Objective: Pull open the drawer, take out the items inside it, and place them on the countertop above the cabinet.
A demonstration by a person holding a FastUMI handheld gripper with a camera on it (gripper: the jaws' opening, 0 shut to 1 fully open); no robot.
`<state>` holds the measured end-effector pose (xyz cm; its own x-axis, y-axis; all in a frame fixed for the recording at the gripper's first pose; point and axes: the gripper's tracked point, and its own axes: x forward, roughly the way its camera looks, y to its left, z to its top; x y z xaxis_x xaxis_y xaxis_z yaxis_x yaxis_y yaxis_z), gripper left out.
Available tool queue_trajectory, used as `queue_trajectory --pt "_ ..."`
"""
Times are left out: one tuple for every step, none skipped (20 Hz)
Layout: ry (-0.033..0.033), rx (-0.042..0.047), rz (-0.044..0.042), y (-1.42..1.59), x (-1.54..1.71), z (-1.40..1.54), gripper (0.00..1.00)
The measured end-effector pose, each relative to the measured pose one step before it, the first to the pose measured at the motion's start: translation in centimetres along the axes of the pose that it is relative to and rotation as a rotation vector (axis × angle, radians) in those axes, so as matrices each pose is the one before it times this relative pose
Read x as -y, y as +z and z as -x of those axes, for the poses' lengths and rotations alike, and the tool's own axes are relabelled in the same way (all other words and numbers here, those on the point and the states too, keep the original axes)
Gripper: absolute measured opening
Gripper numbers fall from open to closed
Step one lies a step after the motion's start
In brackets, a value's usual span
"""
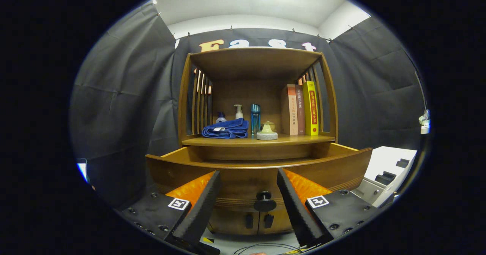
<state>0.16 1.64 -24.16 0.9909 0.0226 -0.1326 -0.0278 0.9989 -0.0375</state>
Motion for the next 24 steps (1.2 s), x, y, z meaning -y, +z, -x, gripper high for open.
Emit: queue_trajectory --pt "-0.00083 -0.00682 -0.00696 -0.459 0.061 -0.189 0.97" --pt "-0.00348 -0.00608 -0.00428 -0.446 0.115 -0.271 0.97" --pt "-0.00530 -0.00723 0.00961 -0.392 0.148 -0.083 0.97" --pt "0.00082 -0.00941 0.00980 -0.449 0.045 -0.038 0.97" --pt "0.00136 -0.00681 0.00543 -0.487 -0.167 -0.033 0.97" --pt "0.00015 -0.00776 -0.00069 -0.338 -0.024 -0.109 0.97" --pt "0.00294 -0.00527 -0.00239 -0.292 -0.082 -0.240 0.97" --pt "-0.00423 -0.00035 -0.00043 -0.130 0.212 -0.498 0.97" --pt "-0.00348 0.00361 0.00121 0.005 0.221 -0.542 0.97" --pt "-0.00299 -0.00138 0.00302 -0.051 0.167 -0.378 0.97" --pt "-0.00026 -0.00533 0.00269 -0.288 0.168 -0.440 0.97" --pt "-0.00060 -0.00580 0.00032 -0.319 0.089 -0.353 0.97" --pt "0.00043 -0.00625 -0.00219 -0.247 0.014 -0.432 0.97" --pt "-0.00320 -0.00510 -0.00364 -0.347 0.123 -0.457 0.97" --pt "0.00060 -0.00890 -0.00485 -0.382 0.114 -0.298 0.97" --pt "0.00004 -0.00655 -0.00238 -0.303 0.001 -0.238 0.97" --pt "-0.00149 -0.00305 0.00150 -0.121 0.113 -0.158 0.97" --pt "-0.01459 0.00481 0.00529 0.017 0.327 -0.120 0.97" --pt "0.00337 0.00093 0.00084 0.026 -0.290 0.213 0.97" --pt "-0.00378 -0.00540 0.00479 -0.266 0.023 -0.050 0.97" --pt "-0.00718 0.00136 0.00472 -0.086 0.074 -0.107 0.97" --pt "-0.00377 0.00100 -0.00072 0.070 -0.024 -0.037 0.97" --pt "-0.00064 -0.00208 -0.00239 -0.066 -0.129 0.042 0.97" --pt "0.00014 0.00014 -0.00384 -0.039 0.028 0.020 0.97"
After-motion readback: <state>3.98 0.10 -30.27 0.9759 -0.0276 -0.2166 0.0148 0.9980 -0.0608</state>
